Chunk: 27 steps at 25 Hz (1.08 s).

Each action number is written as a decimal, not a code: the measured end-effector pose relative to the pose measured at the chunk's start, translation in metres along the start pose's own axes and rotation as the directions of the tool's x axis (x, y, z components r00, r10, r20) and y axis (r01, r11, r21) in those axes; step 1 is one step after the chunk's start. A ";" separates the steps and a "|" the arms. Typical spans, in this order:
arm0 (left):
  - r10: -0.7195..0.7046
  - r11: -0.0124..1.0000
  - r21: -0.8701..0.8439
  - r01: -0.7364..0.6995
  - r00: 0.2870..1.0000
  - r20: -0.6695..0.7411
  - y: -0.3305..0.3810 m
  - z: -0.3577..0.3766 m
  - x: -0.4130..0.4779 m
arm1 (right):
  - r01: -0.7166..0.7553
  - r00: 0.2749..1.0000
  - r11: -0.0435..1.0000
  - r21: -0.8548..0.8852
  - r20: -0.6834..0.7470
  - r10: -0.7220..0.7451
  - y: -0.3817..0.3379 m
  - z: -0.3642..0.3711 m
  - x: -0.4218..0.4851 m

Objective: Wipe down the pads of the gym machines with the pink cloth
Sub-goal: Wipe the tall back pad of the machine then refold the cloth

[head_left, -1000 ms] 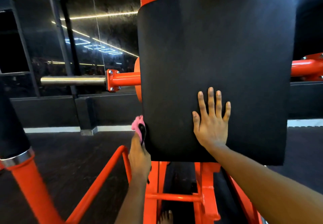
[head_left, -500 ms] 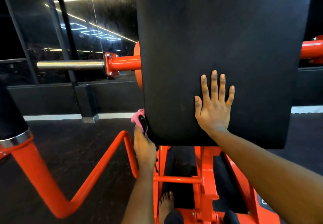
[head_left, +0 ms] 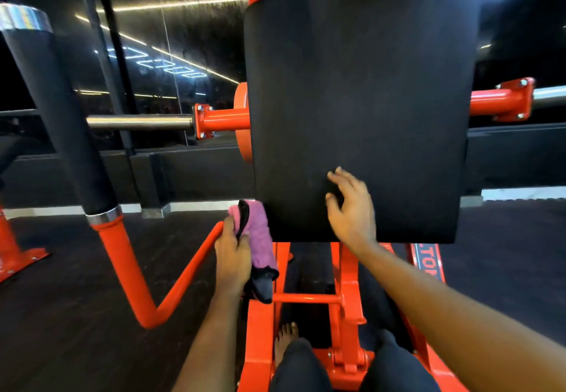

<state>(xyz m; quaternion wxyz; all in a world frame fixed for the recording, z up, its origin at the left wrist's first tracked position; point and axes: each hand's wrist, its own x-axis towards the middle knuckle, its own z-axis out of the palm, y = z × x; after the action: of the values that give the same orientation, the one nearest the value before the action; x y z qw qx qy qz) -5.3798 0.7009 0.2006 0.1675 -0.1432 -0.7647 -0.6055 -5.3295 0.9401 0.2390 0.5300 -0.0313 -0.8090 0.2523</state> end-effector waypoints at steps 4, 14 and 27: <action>0.221 0.975 -0.091 -0.204 0.941 0.258 0.069 0.008 0.016 | -0.280 0.956 0.796 0.537 0.232 0.179 -0.037 0.012 -0.056; 0.470 0.879 0.042 -0.476 0.877 0.103 0.088 0.020 0.095 | 0.146 0.989 0.932 -0.331 0.047 -0.138 -0.024 0.020 0.025; 0.577 0.755 0.359 -0.549 0.816 0.033 0.069 0.048 0.110 | 0.145 0.959 0.742 -0.655 -0.093 -0.269 0.038 -0.010 0.050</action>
<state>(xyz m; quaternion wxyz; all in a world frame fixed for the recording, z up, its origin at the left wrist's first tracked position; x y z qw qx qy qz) -5.4540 0.7649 0.2982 0.3950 -0.3099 -0.7744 -0.3851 -5.3509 0.9935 0.2676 0.5833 -0.1428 -0.7928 -0.1038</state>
